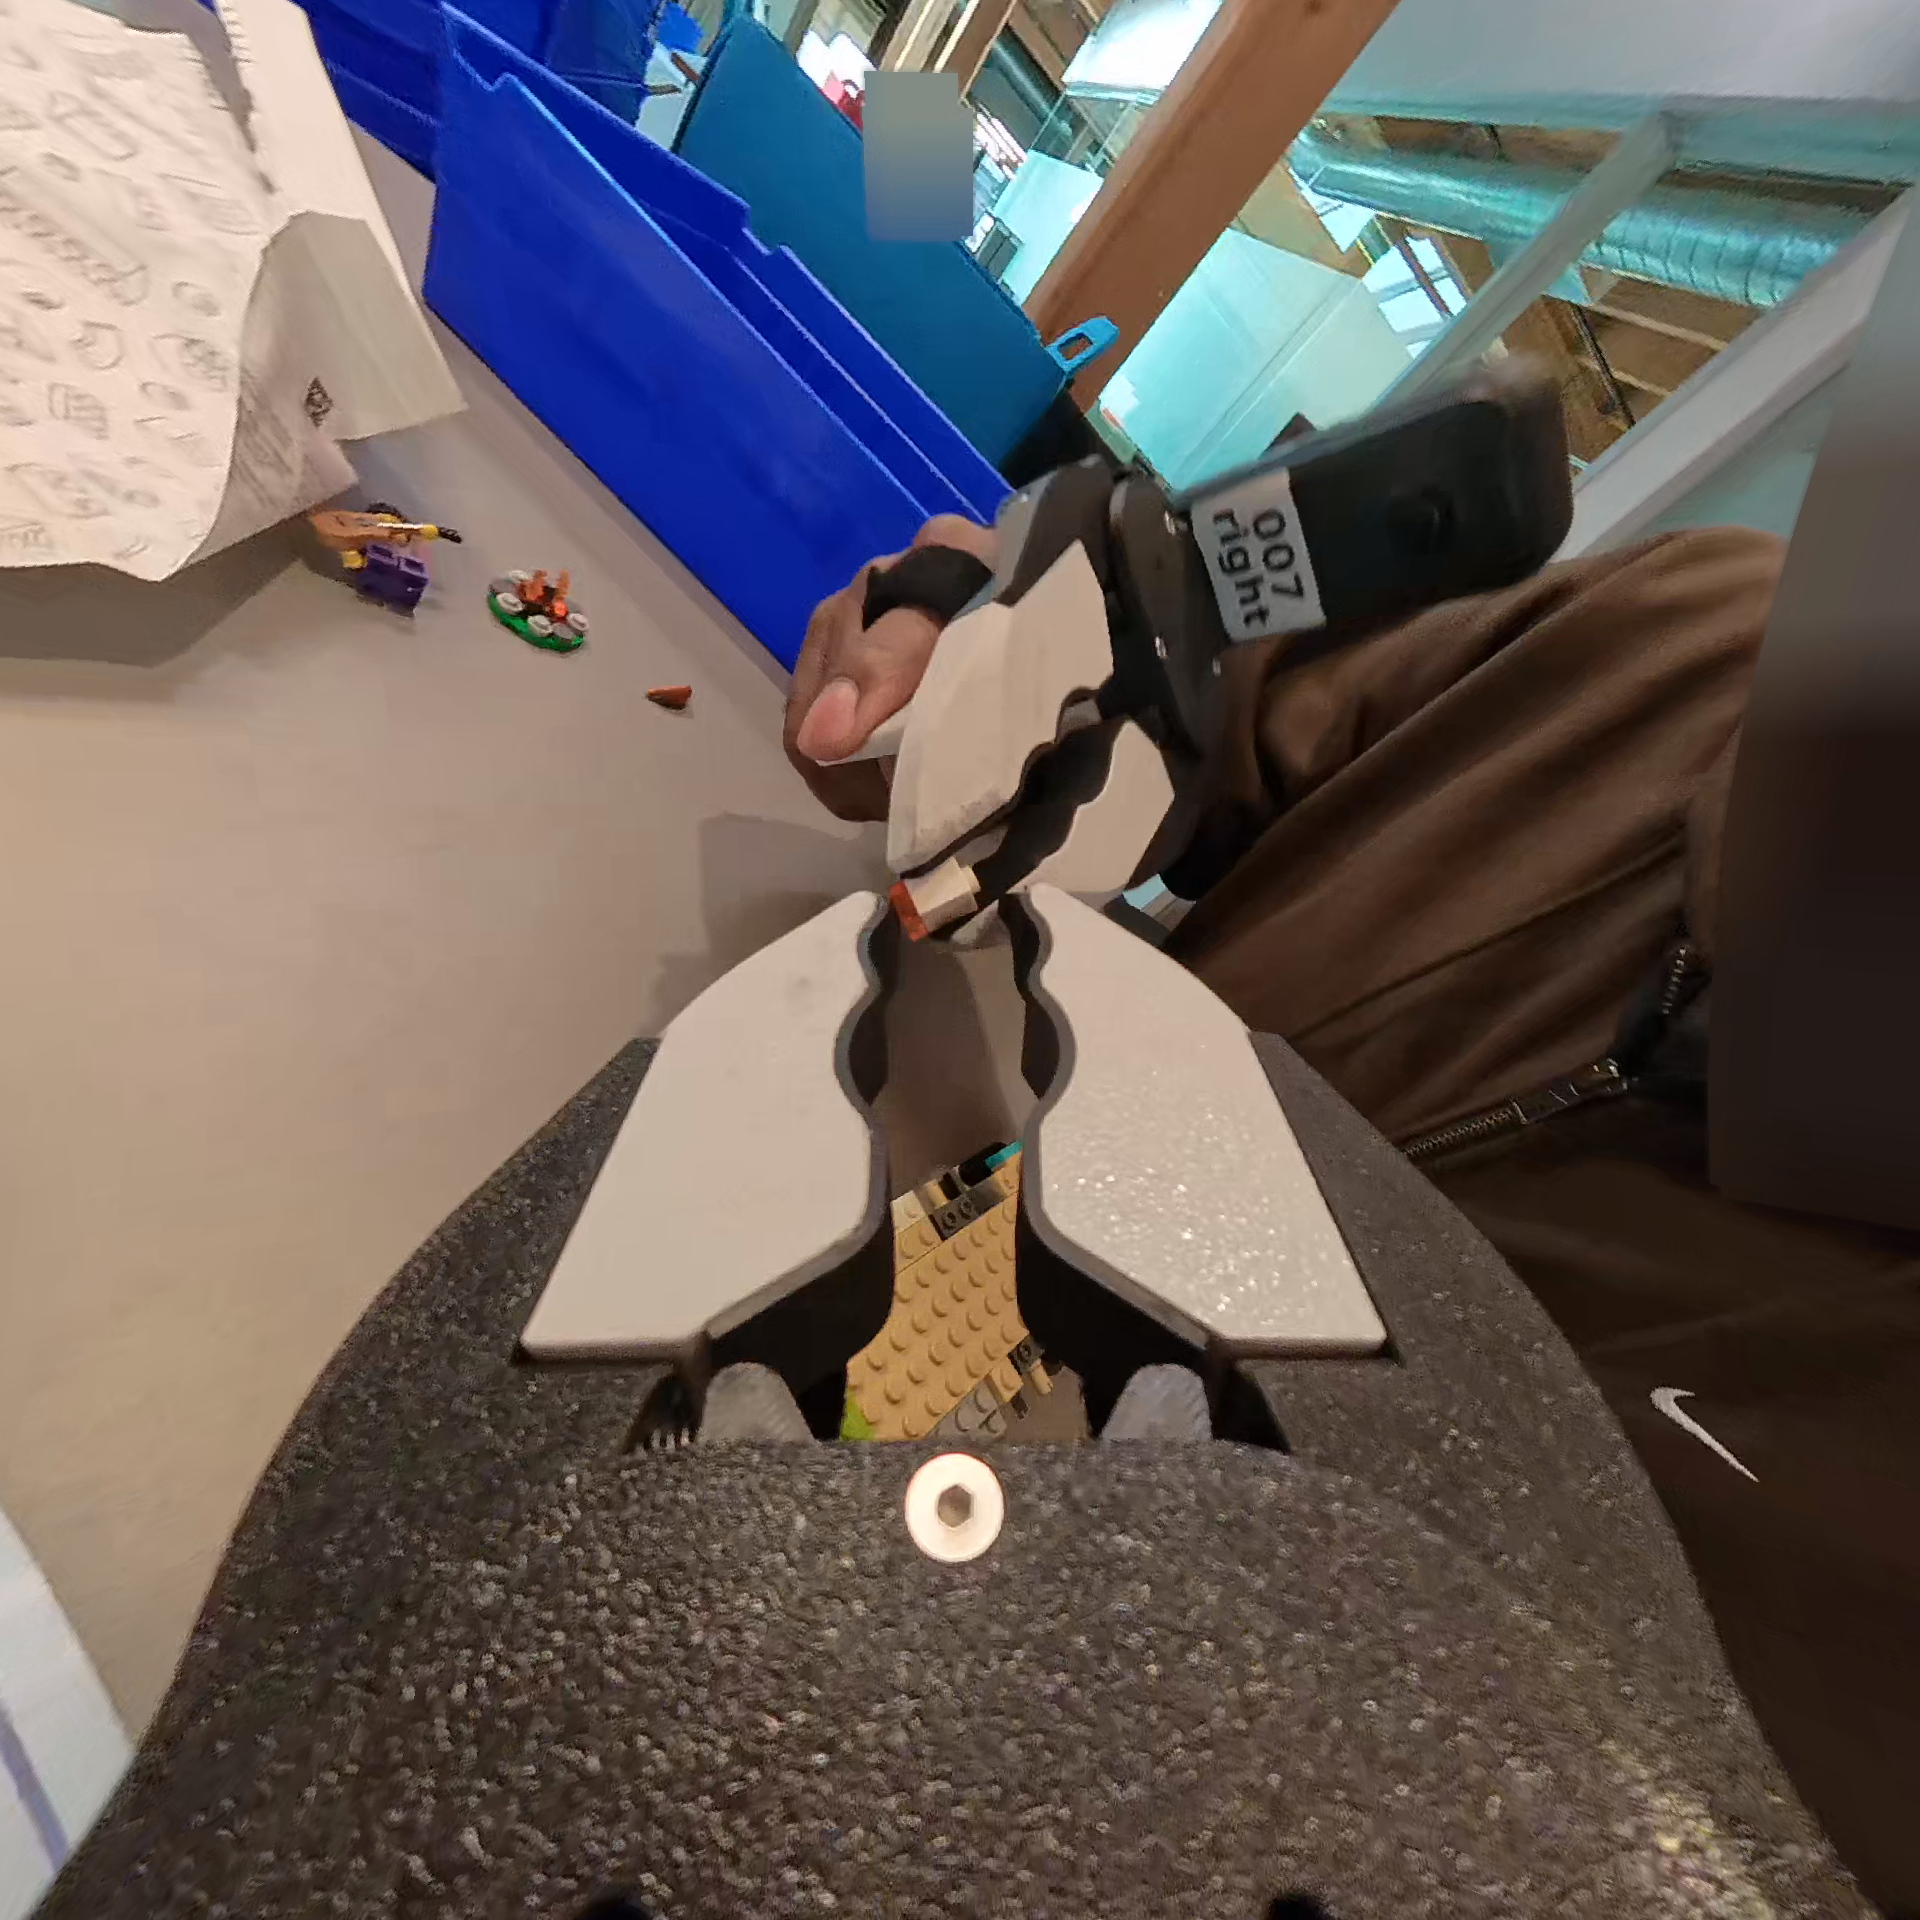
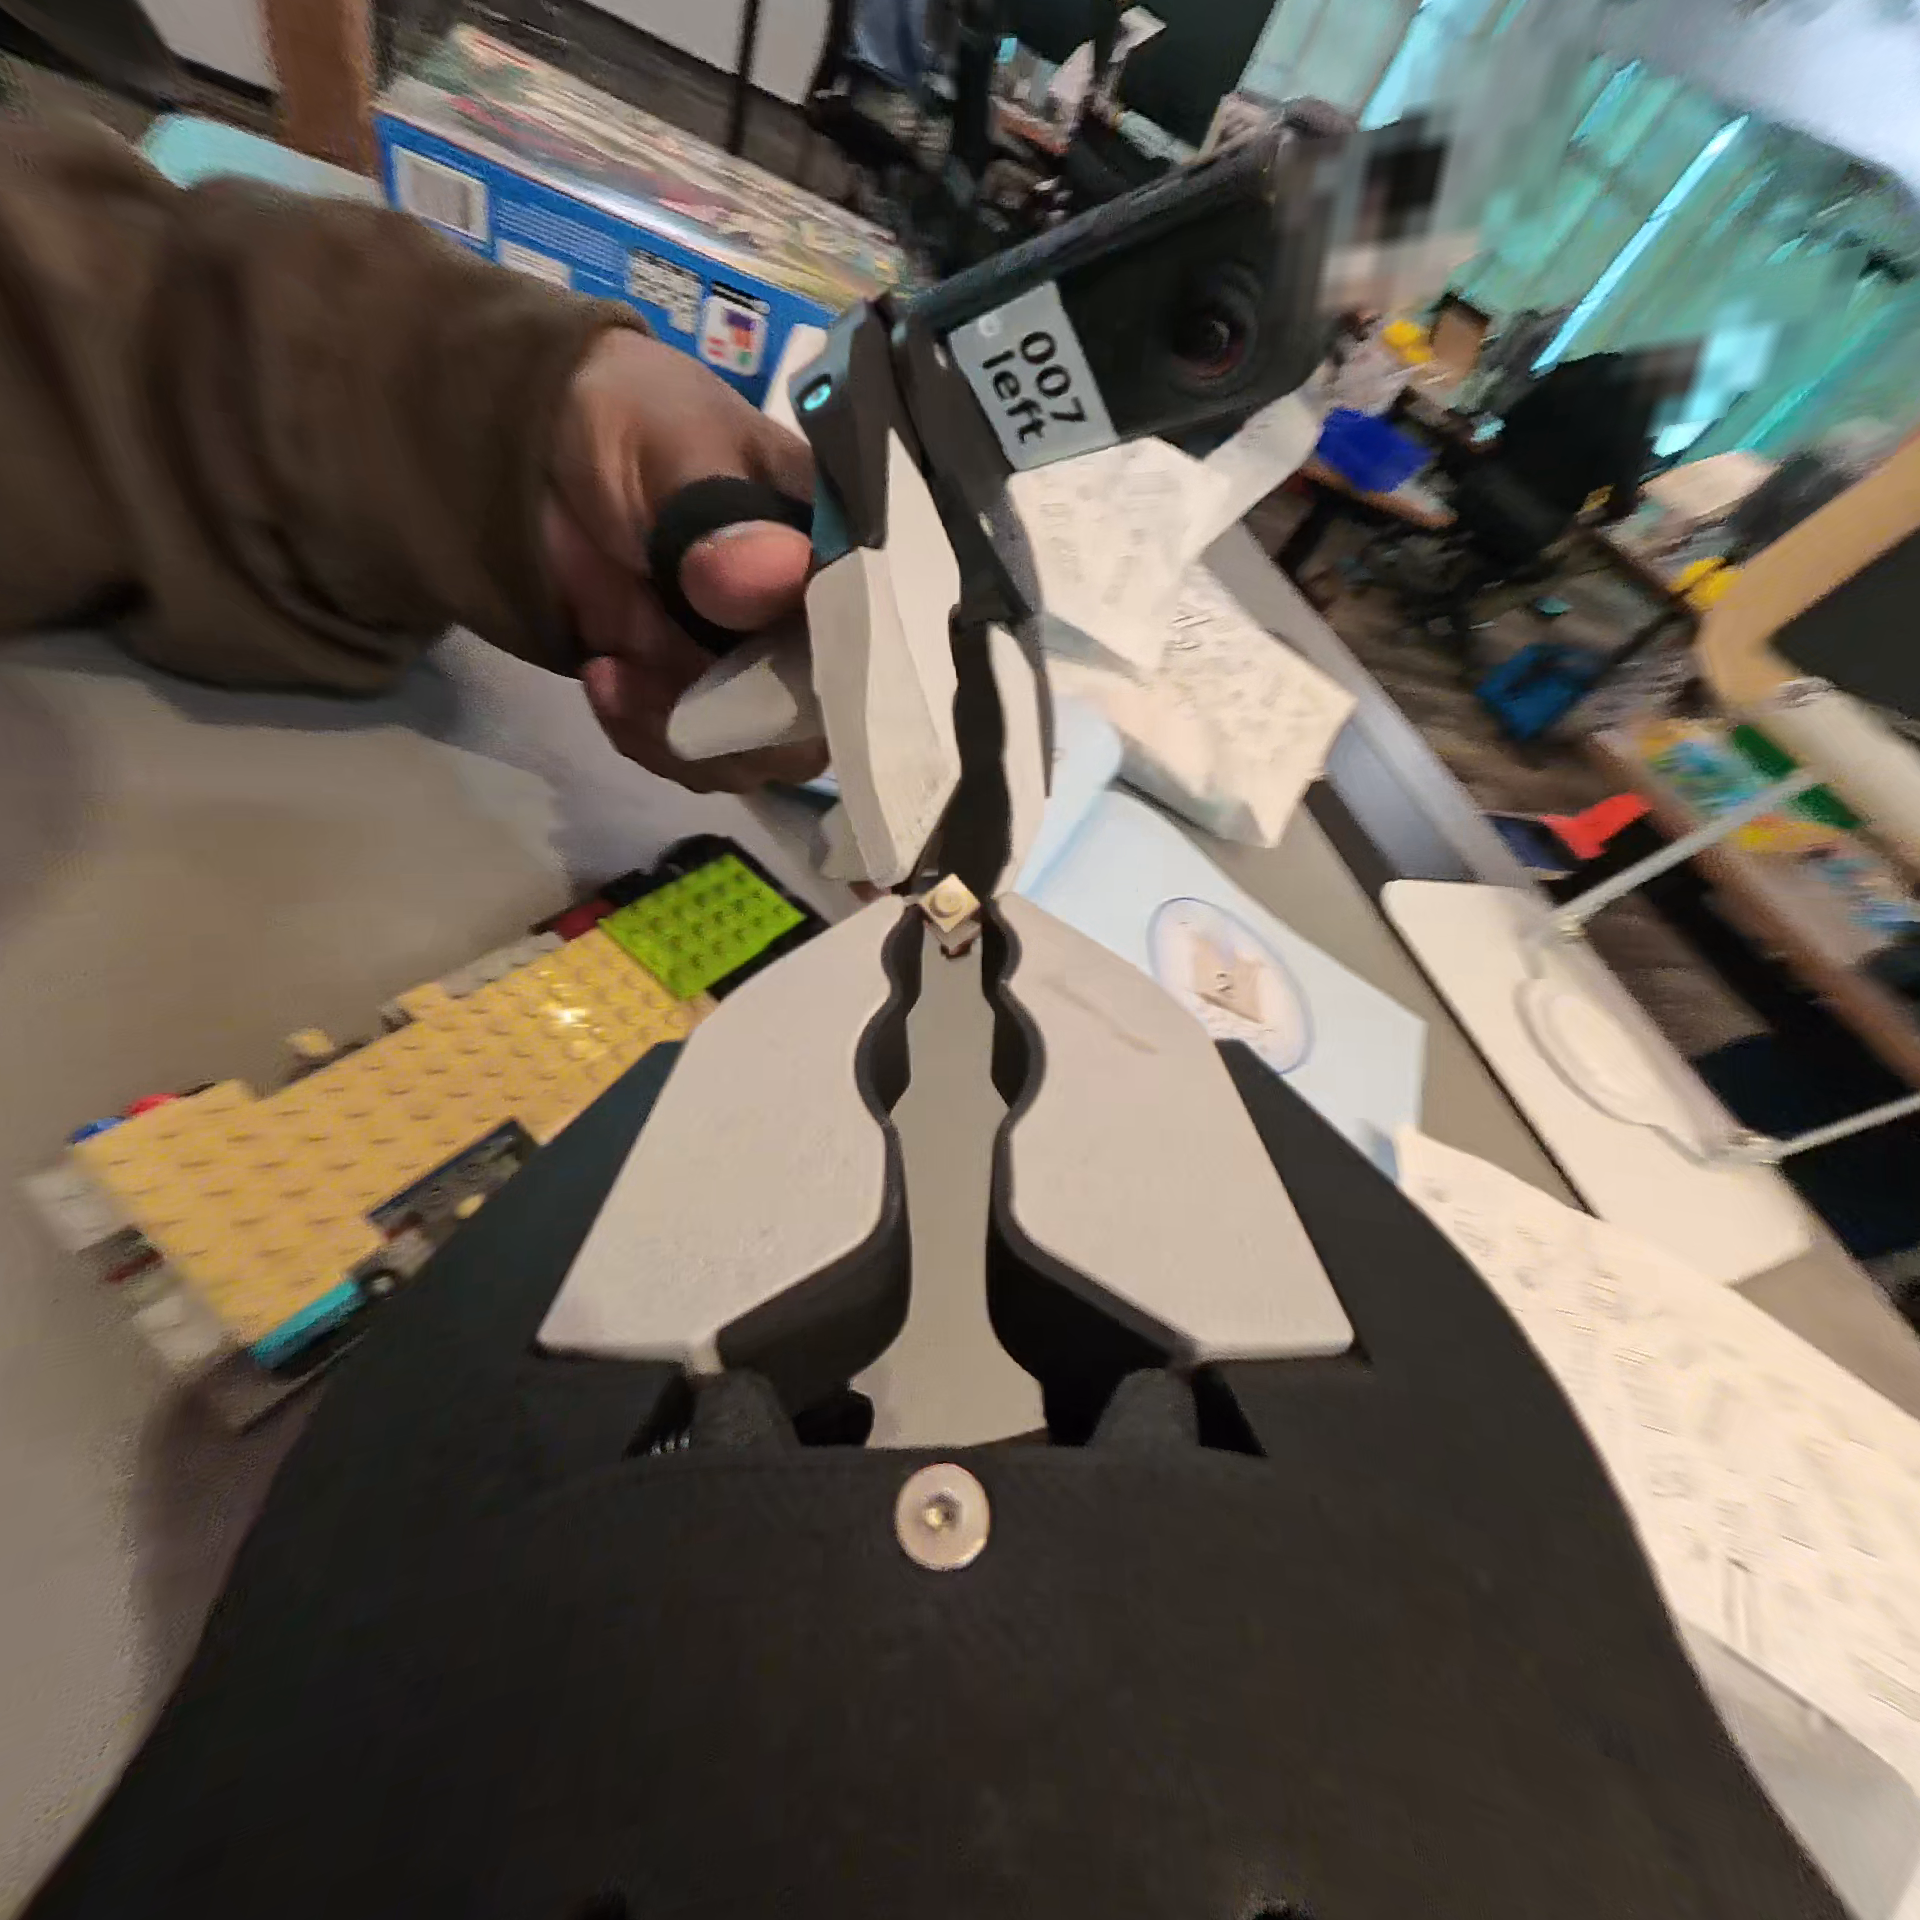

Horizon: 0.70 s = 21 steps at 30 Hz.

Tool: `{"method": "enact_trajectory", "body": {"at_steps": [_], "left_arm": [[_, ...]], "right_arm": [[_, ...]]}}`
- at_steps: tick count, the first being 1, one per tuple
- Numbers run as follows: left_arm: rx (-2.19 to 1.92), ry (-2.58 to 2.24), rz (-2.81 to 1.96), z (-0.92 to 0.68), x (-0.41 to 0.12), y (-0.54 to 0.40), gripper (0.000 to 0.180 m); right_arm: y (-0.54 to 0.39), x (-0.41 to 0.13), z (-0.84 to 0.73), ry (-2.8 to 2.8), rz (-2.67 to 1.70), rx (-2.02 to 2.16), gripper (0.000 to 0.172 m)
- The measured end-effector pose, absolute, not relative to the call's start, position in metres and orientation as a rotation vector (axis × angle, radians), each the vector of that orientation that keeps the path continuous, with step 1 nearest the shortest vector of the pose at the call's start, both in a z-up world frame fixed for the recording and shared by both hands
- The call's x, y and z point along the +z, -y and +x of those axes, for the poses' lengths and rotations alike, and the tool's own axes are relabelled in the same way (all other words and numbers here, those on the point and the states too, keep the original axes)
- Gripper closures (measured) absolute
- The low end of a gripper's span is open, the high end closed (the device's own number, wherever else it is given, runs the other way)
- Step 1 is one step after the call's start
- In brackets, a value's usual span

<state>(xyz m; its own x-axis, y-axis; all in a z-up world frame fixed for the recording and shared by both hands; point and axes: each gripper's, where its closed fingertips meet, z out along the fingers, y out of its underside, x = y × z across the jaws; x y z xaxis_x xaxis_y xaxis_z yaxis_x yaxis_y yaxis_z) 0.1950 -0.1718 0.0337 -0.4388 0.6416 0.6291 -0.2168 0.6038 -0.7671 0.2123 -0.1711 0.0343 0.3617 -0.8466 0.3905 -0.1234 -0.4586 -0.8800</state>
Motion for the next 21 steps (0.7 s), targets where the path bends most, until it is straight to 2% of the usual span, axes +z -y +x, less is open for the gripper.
{"method": "enact_trajectory", "body": {"at_steps": [8,10,21], "left_arm": [[0.962,1.776,-0.284,0.186,0.024,0.179,0.165],[0.984,1.784,-0.272,0.188,0.025,0.181,0.165],[1.069,1.518,0.098,0.195,0.049,0.203,0.165]], "right_arm": [[0.172,0.024,0.206,-0.842,-1.786,-1.213,0.161],[0.178,0.025,0.205,-0.851,-1.757,-1.246,0.156],[0.196,0.046,0.204,-0.904,-1.577,-1.407,0.15]]}}
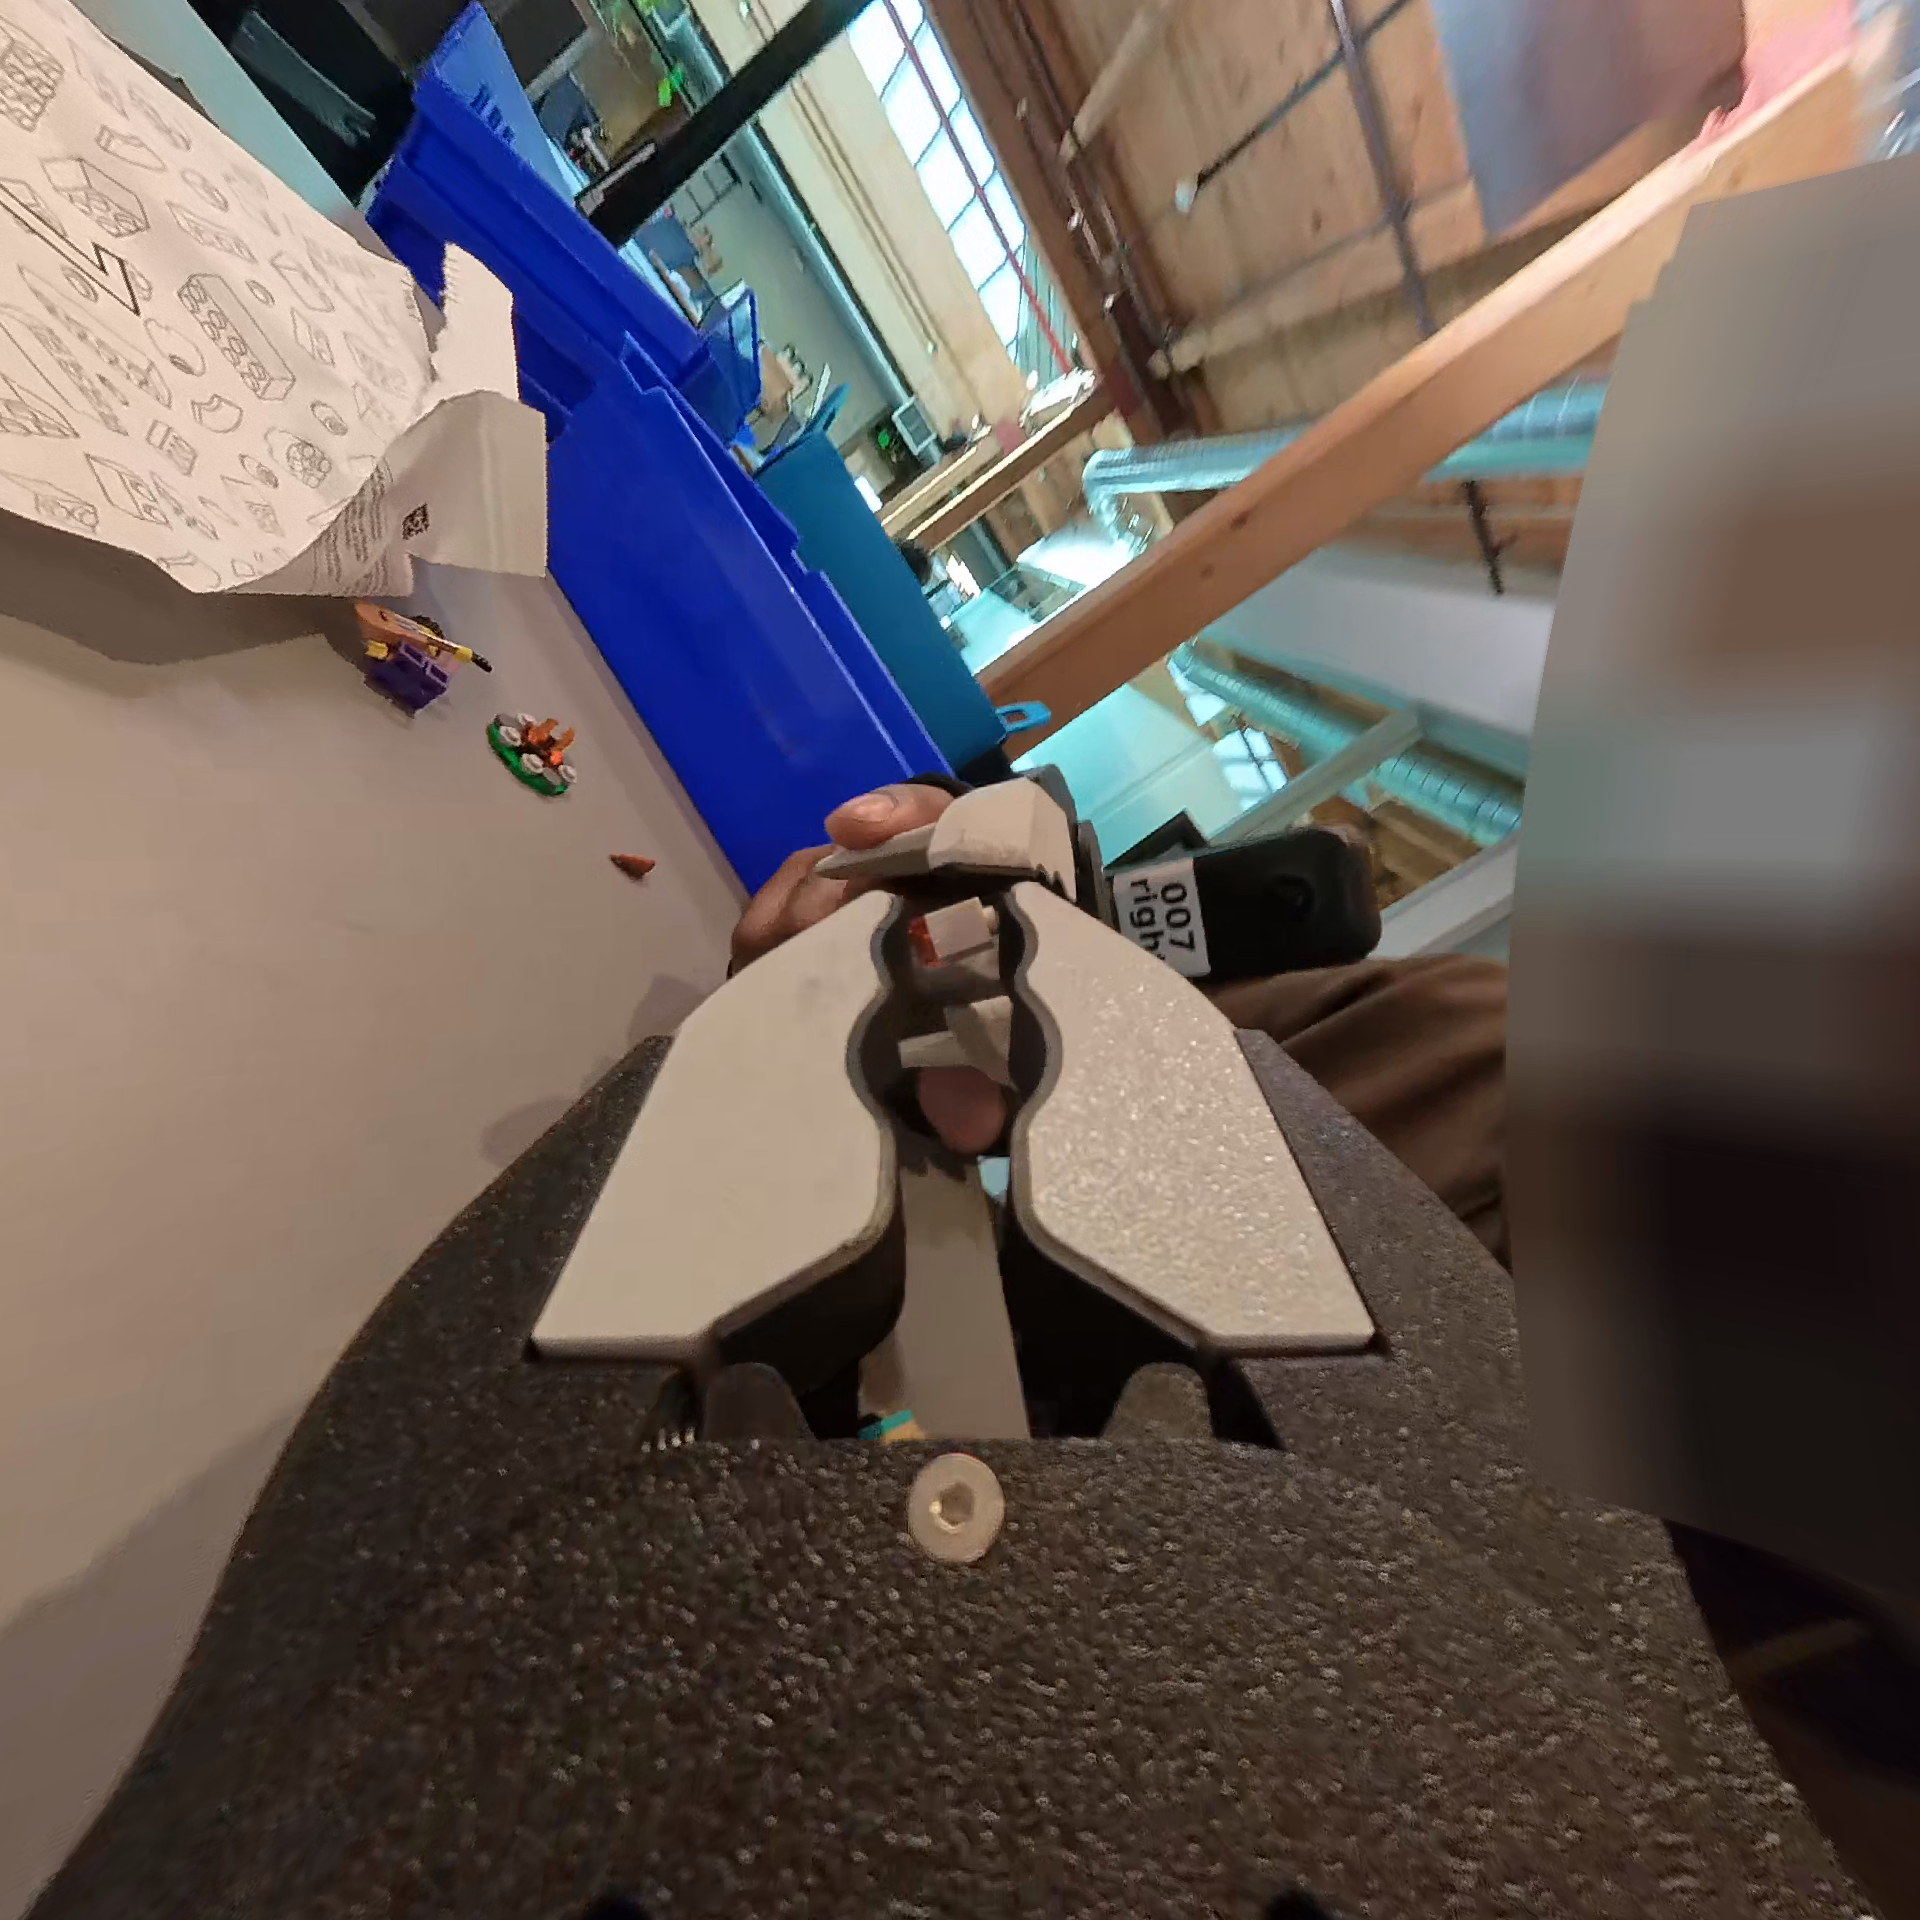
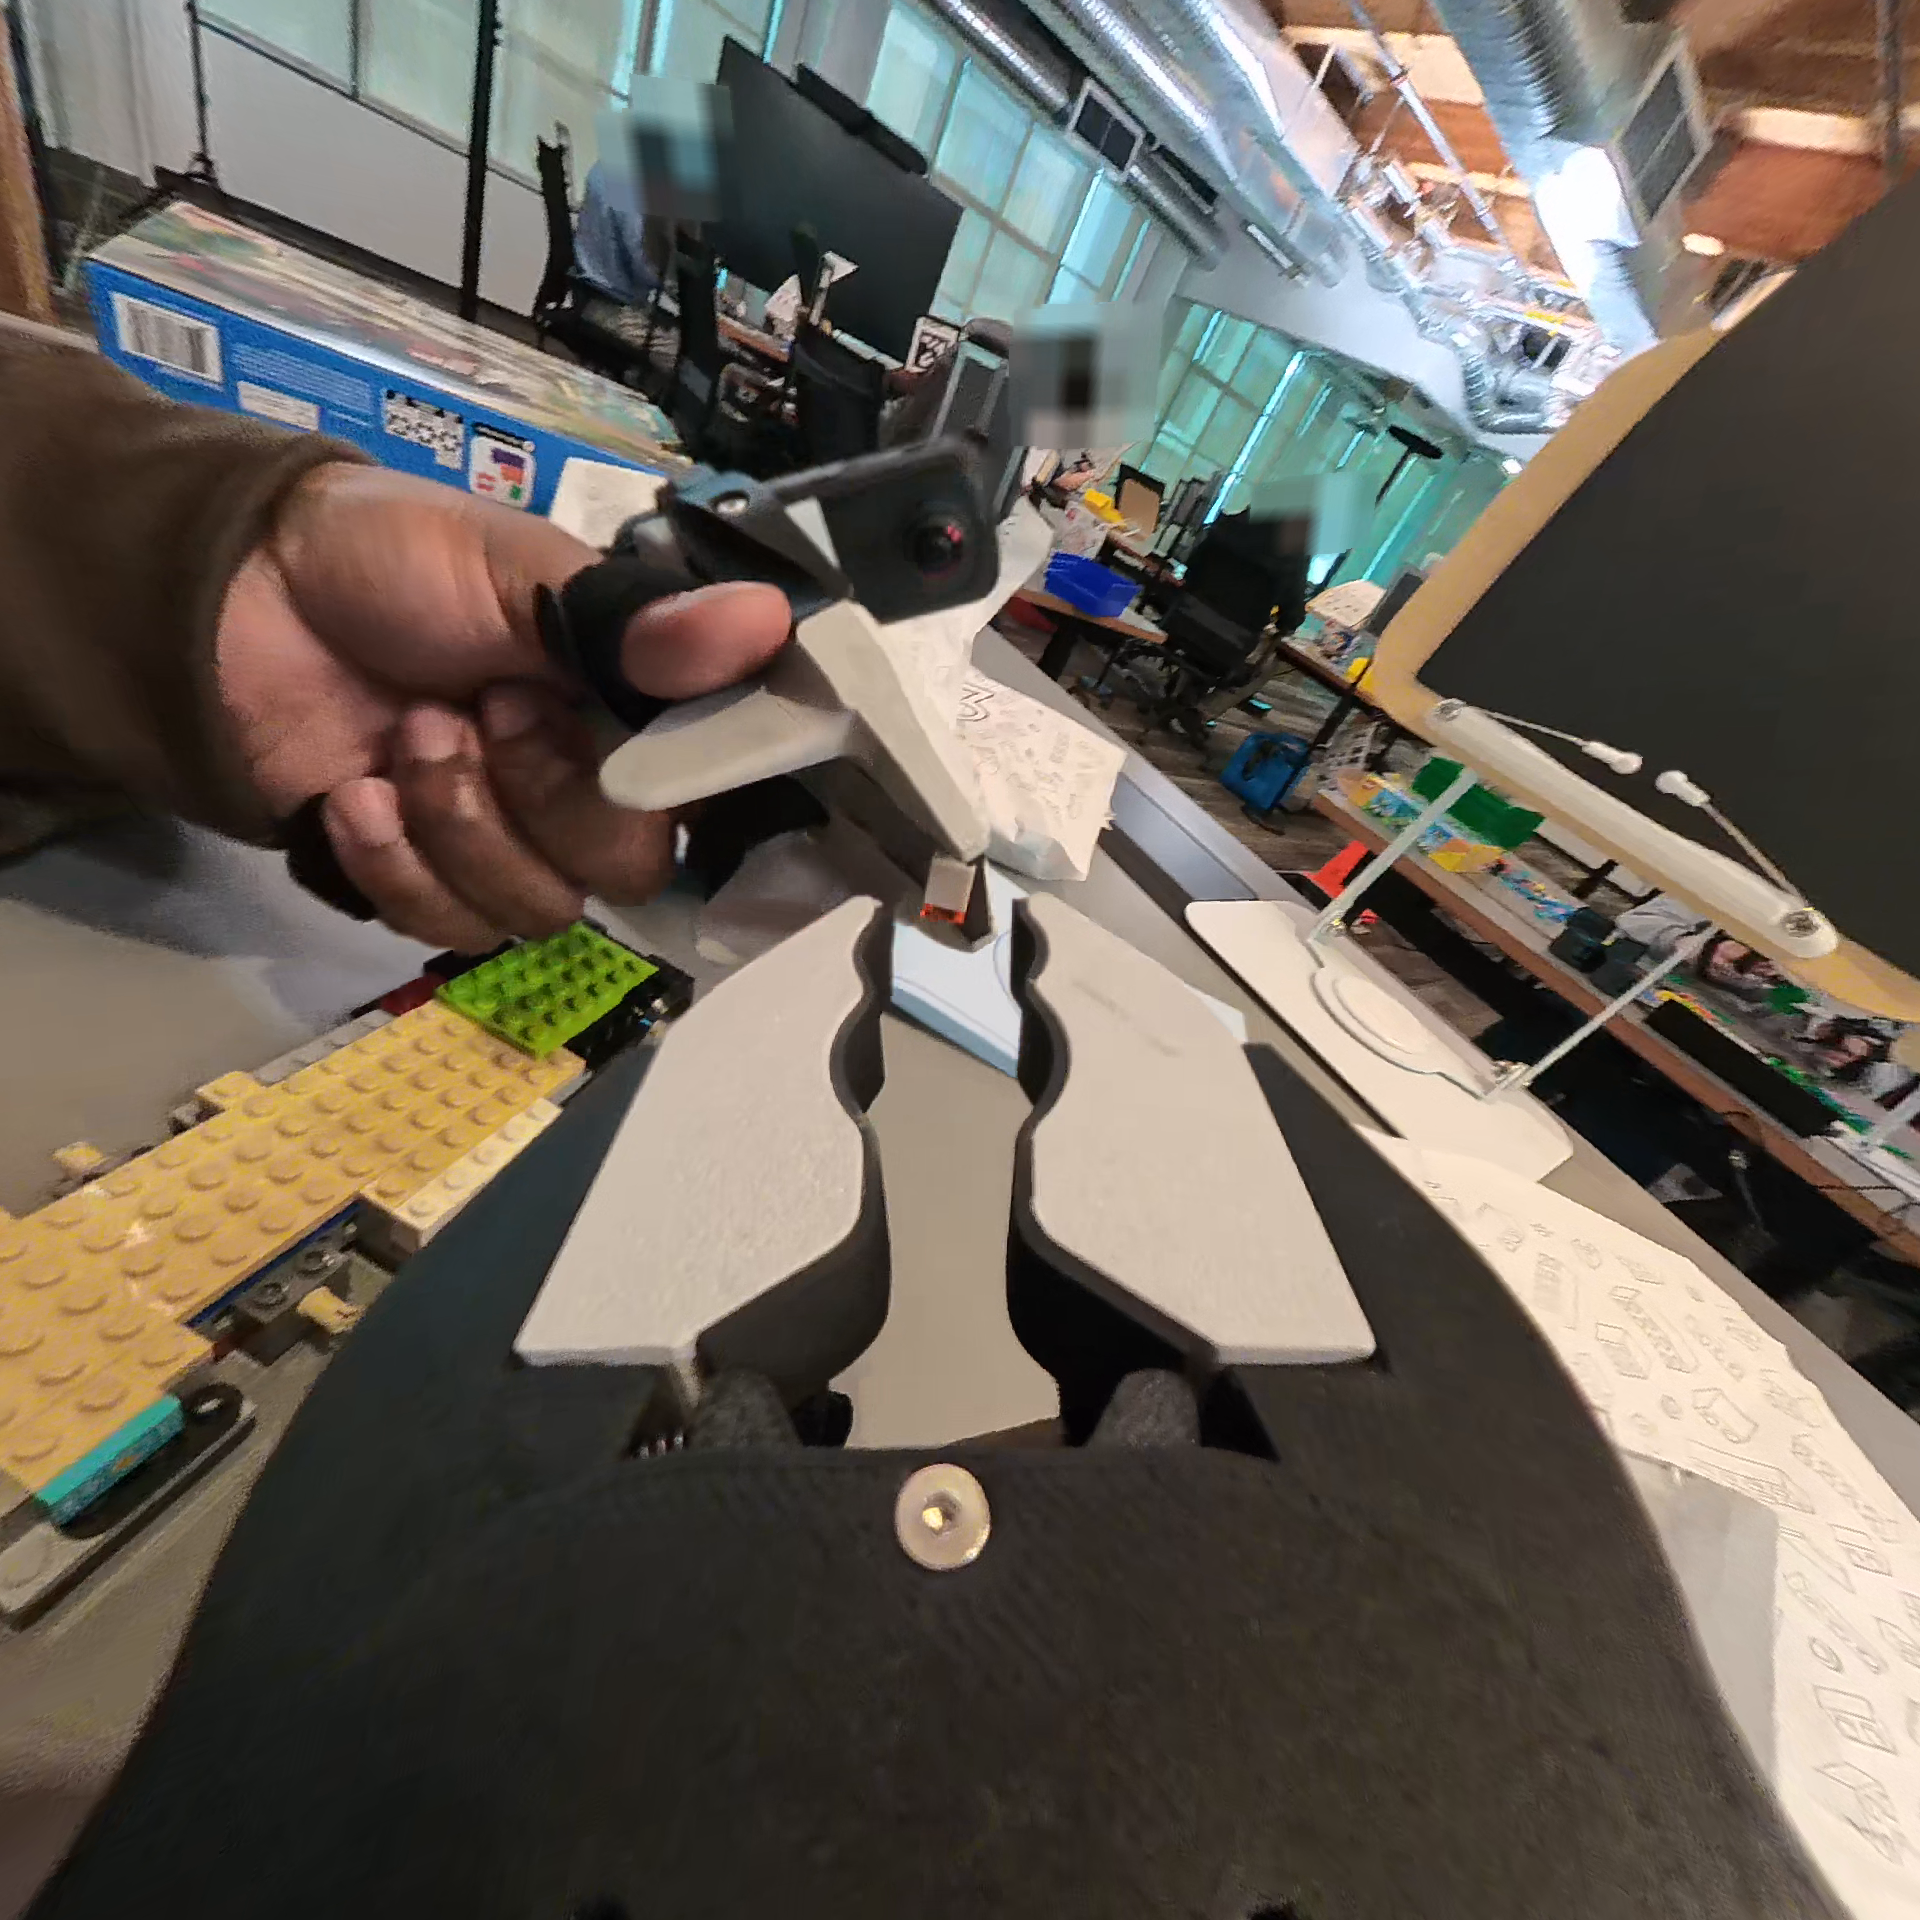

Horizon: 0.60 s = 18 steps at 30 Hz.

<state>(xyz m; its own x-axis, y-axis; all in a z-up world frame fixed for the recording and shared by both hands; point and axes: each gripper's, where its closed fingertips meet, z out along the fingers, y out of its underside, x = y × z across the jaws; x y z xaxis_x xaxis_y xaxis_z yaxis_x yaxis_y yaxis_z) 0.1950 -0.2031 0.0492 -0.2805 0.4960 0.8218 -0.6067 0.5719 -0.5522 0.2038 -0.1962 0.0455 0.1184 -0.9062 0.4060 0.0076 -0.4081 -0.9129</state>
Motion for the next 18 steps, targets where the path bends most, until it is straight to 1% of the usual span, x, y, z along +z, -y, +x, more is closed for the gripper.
{"method": "enact_trajectory", "body": {"at_steps": [3,5,6,7,15,18], "left_arm": [[1.047,1.448,0.145,0.191,0.051,0.205,0.165],[1.038,1.41,0.159,0.189,0.053,0.205,0.165],[1.037,1.403,0.155,0.188,0.053,0.205,0.165],[1.042,1.409,0.141,0.187,0.054,0.204,0.165],[1.251,1.846,-0.123,0.196,0.04,0.204,0.154],[1.264,1.987,-0.166,0.197,0.029,0.205,0.154]], "right_arm": [[0.195,0.046,0.206,-0.914,-1.567,-1.416,0.15],[0.196,0.045,0.207,-0.93,-1.57,-1.419,0.156],[0.197,0.046,0.207,-0.934,-1.561,-1.434,0.162],[0.197,0.046,0.207,-0.93,-1.562,-1.431,0.163],[0.207,0.03,0.207,-1.02,-1.695,-1.384,0.164],[0.204,0.025,0.208,-1.023,-1.742,-1.387,0.164]]}}
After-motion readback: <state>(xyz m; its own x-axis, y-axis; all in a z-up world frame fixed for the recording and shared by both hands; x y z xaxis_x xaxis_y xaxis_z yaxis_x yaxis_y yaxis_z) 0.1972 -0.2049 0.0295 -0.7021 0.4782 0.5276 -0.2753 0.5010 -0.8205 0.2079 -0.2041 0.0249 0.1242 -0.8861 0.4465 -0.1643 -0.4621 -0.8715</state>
